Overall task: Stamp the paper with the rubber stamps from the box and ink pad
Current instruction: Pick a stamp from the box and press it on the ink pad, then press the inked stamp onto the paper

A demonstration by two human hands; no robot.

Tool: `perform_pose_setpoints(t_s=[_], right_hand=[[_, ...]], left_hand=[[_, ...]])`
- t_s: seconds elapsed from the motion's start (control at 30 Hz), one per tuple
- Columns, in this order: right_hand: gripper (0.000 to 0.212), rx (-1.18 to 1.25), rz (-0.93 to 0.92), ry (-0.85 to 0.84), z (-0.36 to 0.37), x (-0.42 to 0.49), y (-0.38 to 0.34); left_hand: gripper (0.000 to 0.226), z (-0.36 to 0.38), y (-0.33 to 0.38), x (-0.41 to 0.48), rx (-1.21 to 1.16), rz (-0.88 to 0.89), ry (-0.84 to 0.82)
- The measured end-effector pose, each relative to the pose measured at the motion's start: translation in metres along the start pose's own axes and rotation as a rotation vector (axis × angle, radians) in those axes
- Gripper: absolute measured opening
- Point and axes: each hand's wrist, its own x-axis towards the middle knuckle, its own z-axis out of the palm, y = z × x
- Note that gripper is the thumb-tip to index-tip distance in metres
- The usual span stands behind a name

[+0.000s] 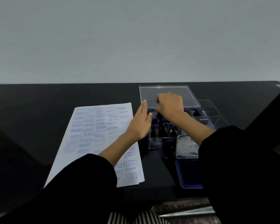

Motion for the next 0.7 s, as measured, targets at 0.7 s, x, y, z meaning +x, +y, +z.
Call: perform_pose_setpoints(t_s=[0.7], right_hand=[[0.029, 0.863, 0.369, -0.054, -0.054, -0.017, 0.006]], left_hand=[[0.042, -0.042, 0.023, -0.024, 0.075, 0.075, 0.139]])
